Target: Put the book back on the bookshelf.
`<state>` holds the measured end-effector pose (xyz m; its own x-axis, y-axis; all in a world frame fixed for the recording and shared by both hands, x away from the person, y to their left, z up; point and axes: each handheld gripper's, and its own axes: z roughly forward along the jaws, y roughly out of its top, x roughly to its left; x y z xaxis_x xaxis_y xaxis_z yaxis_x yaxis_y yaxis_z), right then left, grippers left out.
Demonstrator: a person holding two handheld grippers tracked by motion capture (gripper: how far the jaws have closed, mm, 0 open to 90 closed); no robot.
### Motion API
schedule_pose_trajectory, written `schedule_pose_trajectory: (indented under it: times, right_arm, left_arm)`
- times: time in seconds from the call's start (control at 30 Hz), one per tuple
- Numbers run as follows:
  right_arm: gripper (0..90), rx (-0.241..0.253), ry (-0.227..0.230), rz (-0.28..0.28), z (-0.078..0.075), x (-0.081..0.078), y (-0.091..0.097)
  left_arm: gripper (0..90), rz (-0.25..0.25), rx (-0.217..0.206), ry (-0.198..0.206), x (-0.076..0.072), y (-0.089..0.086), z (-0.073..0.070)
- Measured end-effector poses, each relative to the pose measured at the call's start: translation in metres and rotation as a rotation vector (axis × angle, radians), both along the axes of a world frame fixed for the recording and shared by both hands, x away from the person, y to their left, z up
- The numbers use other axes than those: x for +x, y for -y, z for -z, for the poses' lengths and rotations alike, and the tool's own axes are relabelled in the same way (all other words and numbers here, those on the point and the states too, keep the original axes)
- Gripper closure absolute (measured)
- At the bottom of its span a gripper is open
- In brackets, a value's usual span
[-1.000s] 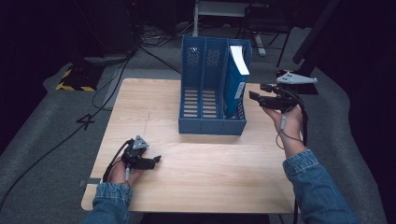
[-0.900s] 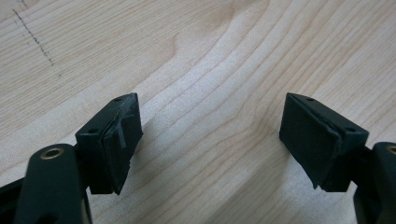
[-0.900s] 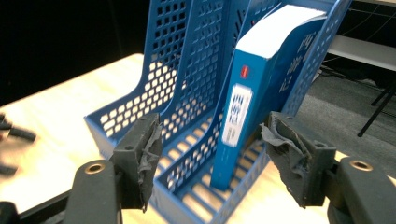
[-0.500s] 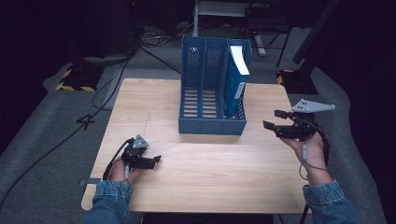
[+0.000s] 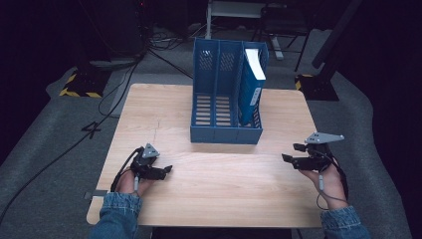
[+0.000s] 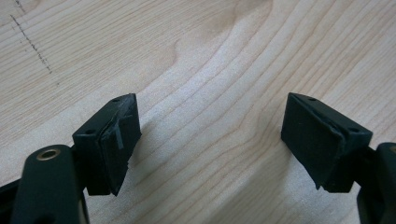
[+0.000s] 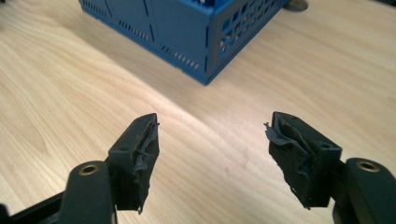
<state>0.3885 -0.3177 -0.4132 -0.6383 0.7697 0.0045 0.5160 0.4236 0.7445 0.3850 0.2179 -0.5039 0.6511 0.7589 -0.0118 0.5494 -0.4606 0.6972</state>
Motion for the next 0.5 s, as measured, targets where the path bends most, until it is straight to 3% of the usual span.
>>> schedule_pose_trajectory:
  times: [0.07,0.2,0.33,0.5]
  right_arm:
    - [35.3,-0.015,0.012,0.009,0.008,-0.003,0.002]
    - [34.7,-0.022,-0.037,0.023,0.028,-0.003,0.011]
    - [34.3,-0.025,-0.041,0.040,0.039,-0.003,0.015]
    - [38.6,-0.065,-0.057,0.044,0.063,0.000,0.014]
  left_arm:
    - [20.2,0.000,0.000,0.000,0.000,0.000,0.000]
    - [20.2,0.001,0.000,0.000,0.000,0.000,0.000]
    - [20.3,0.000,0.001,0.001,0.000,0.000,0.000]
    - [20.2,-0.002,0.001,0.001,0.000,0.000,0.000]
